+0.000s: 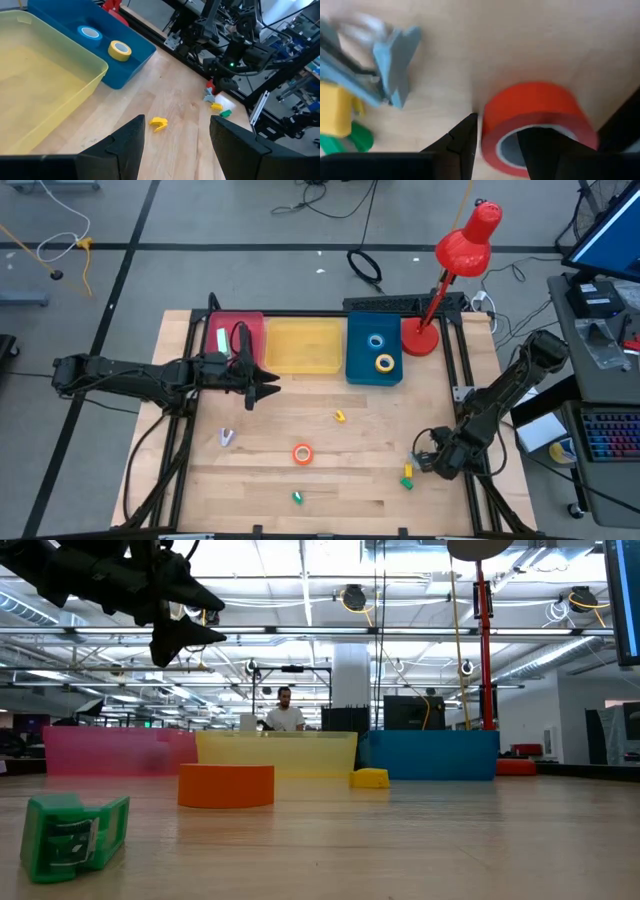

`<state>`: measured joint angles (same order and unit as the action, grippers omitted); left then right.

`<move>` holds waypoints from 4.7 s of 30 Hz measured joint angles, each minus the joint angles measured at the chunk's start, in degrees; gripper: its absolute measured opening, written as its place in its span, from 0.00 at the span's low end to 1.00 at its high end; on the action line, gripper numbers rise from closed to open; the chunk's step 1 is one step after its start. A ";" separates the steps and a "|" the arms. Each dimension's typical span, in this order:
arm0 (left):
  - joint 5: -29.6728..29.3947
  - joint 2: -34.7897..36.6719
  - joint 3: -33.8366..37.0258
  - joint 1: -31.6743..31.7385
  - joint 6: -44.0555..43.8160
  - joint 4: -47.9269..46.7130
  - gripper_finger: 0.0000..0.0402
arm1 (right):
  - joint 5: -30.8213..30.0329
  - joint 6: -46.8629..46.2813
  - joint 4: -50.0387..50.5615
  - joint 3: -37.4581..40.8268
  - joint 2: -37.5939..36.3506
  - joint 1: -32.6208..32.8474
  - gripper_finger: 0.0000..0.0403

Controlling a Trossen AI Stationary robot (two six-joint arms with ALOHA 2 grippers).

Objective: Pick and place Stapler, Stapler remover, tape
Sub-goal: Put the red tape into the blue bin, then put the orange tape into the blue bin

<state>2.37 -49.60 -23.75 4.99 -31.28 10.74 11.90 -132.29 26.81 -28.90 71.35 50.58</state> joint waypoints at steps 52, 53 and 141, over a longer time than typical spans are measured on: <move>-2.20 0.02 0.00 0.07 -2.32 3.42 0.56 | -36.22 26.70 -16.68 -6.06 -17.40 -12.35 0.08; -1.91 0.01 0.00 0.07 -2.42 4.36 0.56 | -36.66 29.68 -18.68 -6.06 -17.42 -13.93 0.08; -1.44 0.01 0.00 -0.53 1.01 1.03 0.56 | -14.65 100.67 -3.68 -34.99 24.28 -72.98 0.36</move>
<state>0.93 -49.59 -23.75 4.46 -30.27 11.77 -2.76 -31.63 23.13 -63.89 95.63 -22.40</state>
